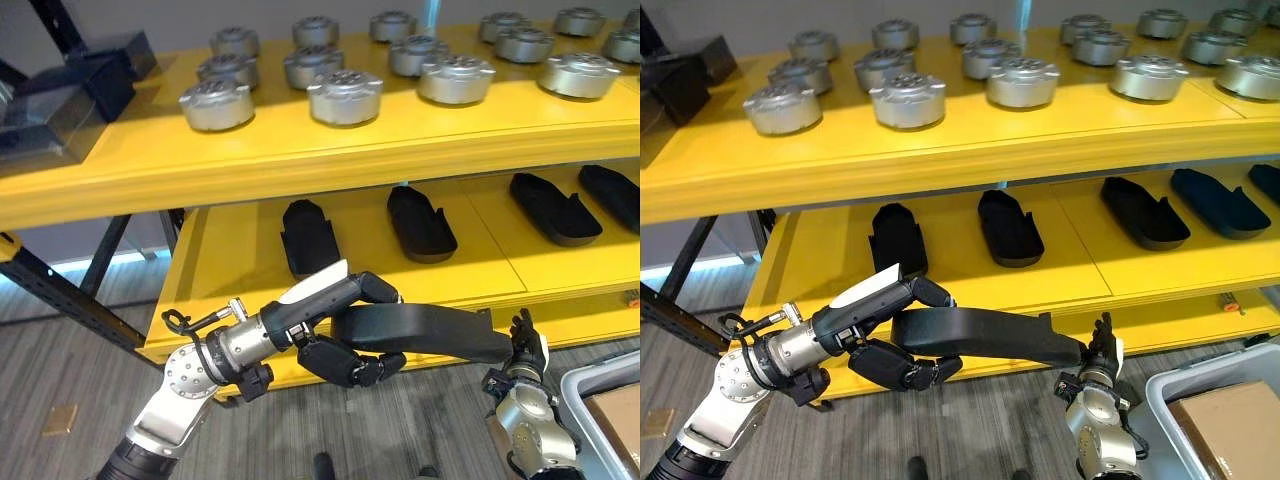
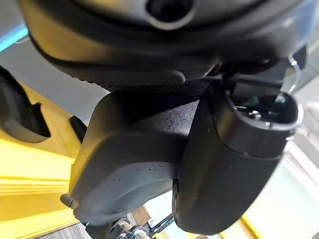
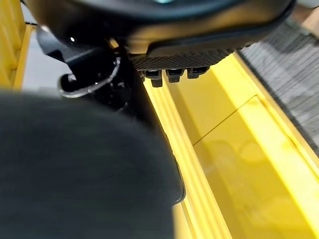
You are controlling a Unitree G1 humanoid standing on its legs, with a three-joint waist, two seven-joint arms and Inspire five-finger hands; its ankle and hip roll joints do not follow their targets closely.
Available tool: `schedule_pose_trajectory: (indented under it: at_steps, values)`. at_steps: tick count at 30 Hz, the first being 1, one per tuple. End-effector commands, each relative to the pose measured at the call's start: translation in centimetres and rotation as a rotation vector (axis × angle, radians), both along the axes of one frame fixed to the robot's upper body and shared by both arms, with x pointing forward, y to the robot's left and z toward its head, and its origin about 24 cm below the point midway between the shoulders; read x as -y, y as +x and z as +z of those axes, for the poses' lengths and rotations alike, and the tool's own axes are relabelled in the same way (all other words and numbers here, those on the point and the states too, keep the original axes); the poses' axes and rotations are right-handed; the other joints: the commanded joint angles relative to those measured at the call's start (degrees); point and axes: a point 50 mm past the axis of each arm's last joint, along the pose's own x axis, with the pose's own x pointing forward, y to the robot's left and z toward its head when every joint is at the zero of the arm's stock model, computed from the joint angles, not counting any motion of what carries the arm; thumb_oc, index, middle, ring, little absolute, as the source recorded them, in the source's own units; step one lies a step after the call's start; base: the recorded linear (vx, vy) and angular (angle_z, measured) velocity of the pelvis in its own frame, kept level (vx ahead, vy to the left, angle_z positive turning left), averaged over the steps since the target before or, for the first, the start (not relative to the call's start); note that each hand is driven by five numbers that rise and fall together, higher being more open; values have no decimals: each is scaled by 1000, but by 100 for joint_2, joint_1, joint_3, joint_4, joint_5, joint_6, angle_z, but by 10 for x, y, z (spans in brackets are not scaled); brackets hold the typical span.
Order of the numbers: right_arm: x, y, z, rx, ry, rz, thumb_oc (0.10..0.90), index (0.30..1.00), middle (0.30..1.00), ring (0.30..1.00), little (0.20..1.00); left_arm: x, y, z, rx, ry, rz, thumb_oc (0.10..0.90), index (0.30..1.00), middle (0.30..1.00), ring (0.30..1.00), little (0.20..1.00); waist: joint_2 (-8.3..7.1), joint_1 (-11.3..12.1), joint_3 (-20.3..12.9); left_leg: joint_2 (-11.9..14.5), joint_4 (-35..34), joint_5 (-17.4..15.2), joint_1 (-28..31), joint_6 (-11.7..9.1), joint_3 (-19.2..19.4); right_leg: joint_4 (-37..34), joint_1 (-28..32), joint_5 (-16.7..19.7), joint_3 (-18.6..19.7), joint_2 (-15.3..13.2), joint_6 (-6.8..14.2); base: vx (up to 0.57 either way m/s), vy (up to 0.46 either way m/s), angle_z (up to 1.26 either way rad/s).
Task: Move parts from the plastic box to the shelf.
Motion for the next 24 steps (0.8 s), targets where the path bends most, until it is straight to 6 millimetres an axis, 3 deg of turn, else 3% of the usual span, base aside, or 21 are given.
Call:
schedule_pose_trajectory:
  at_steps: [1, 3, 4, 5, 7, 8, 10, 12, 17, 24]
  values:
    - [21, 33, 53, 241, -48, -34, 900, 1000, 1000, 1000, 1000, -6, -9, 62, 274, -255, -33, 400, 300, 300, 300, 300, 100, 37, -143, 100, 265, -1365, 940, -50, -190, -791, -862, 1385, 4, 228, 113, -151, 77, -9]
    - [21, 33, 51, 227, -51, -26, 900, 1000, 1000, 1000, 1000, -11, -10, 60, 275, -235, 0, 400, 300, 300, 300, 300, 77, 157, -114, 92, 153, -1287, 968, -60, -75, -759, -826, 1491, -400, 258, 119, -149, 31, -17]
    - [20, 33, 48, 220, -31, -21, 900, 1000, 1000, 1000, 1000, -17, -12, 57, 279, -213, 25, 400, 300, 300, 300, 300, 85, 237, -28, 118, 61, -1265, 1058, -15, -25, -295, -848, 1570, -587, 246, 140, -115, -9, -33]
    - [20, 33, 48, 221, -31, -22, 900, 1000, 1000, 1000, 1000, -18, -12, 57, 281, -211, 29, 400, 300, 300, 300, 300, 82, 247, -14, 118, 41, -1254, 1072, -4, -18, -201, -871, 1558, -585, 236, 140, -185, -44, -66]
    - [33, 21, 44, 213, -16, -83, 900, 1000, 1000, 1000, 1000, -21, -14, 56, 280, -197, 4, 400, 300, 300, 300, 300, 140, 136, -82, 293, -7, -959, 832, 56, -295, 957, -830, 1062, 257, 483, -114, -213, -111, -27]
    - [35, 20, 43, 209, -13, -96, 900, 1000, 1000, 1000, 1000, -19, -13, 57, 288, -193, -6, 400, 300, 300, 300, 300, 150, 124, -139, 341, -23, -861, 730, 46, -343, 1016, -783, 865, 371, 550, -196, -180, -166, 68]
    - [43, 14, 33, 204, 33, -160, 900, 1000, 1000, 1000, 1000, -10, -7, 64, 302, -183, -25, 400, 300, 300, 300, 300, 9, 176, -251, 407, 221, -863, 338, -27, -558, 489, -320, 376, 424, 680, -295, -121, -235, 92]
    - [45, 12, 29, 194, 46, -184, 900, 1000, 1000, 1000, 1000, -9, -5, 65, 303, -178, -25, 400, 300, 300, 300, 300, -55, 240, -298, 447, 230, -852, 318, -93, -530, 135, -101, 308, 247, 669, -267, -65, -153, 54]
    - [60, 4, 22, 167, 81, -261, 900, 1000, 1000, 1000, 1000, -21, -6, 65, 305, -170, 8, 400, 300, 300, 300, 300, 15, 172, -400, 646, -390, -548, 691, -370, -301, -531, 57, 455, 162, 734, -145, -63, -55, -5]
    - [85, -7, 19, 116, 46, -346, 900, 1000, 1000, 1000, 1000, -22, -8, 67, 278, -210, -42, 400, 300, 300, 300, 300, 47, 134, -438, 667, -497, -556, 853, -436, -251, -650, 184, 431, 135, 777, -125, -25, 0, -6]
